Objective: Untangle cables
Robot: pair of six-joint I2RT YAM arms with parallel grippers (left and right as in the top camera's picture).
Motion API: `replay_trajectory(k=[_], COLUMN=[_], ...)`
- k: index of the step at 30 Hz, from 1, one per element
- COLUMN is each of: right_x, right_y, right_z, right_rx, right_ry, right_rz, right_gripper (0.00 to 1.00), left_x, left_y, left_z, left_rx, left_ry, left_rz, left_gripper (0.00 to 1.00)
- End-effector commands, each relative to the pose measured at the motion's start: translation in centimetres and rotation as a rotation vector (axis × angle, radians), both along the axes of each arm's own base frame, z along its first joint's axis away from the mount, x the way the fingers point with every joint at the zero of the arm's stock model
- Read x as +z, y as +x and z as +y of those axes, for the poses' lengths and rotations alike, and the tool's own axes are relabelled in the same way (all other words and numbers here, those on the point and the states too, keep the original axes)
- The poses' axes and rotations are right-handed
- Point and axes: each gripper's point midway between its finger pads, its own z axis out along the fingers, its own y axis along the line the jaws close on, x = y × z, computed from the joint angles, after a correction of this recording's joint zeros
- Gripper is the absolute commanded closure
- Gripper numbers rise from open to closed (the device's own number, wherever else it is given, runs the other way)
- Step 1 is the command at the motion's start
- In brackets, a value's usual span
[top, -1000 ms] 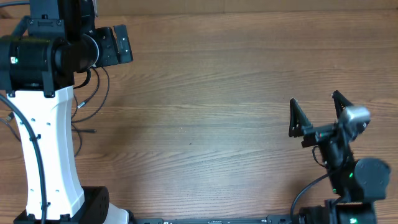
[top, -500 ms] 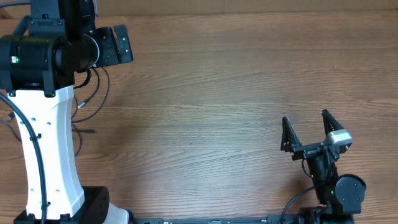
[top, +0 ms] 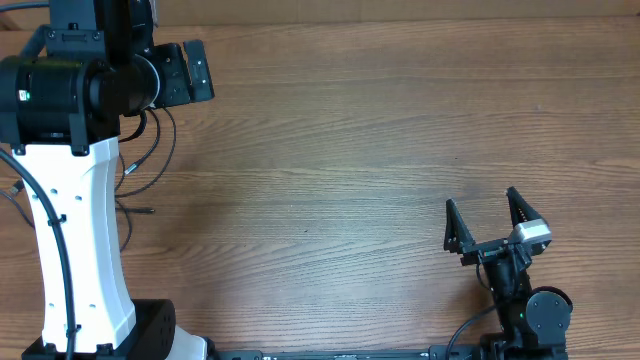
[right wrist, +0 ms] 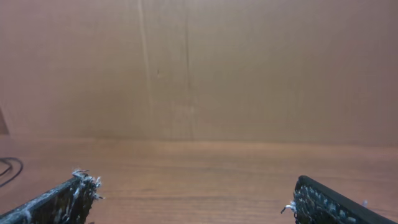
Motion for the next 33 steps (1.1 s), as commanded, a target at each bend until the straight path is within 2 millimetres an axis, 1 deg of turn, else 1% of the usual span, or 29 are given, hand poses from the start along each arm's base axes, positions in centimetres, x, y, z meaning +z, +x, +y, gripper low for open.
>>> replay_trajectory(k=[1,3,4,30,33], right_x=[-0.9,-2.3,-3.5,-3.4,-3.4], right_y=[-0.1,-0.1,-0.2,-0.2,-0.2], right_z=[0.7,1.2,1.4,1.4,1.4], right_rx=[0.038,0.065,0.077,0.075,0.075], right_ry=[0.002,-0.003,-0.006,-0.006,-0.006], right_rz=[0.026,0.082,0.132,0.130,0.130], right_gripper=[0.00,0.00,0.00,0.00,0.00], left_x=[0.0,0.0,0.0,-0.1,0.3], left_y=[0.2,0.2,0.2,0.2,-0.2], left_z=[0.0,0.0,0.0,-0.2,0.0], left_rx=[-0.015,-0.015,-0.015,-0.019,-0.014], left_ry=[0.016,0.016,0.016,0.015,0.021], left_rz=[-0.002,-0.002,-0.002,0.001,-0.011], left_gripper=[0.01,0.01,0.00,0.00,0.00])
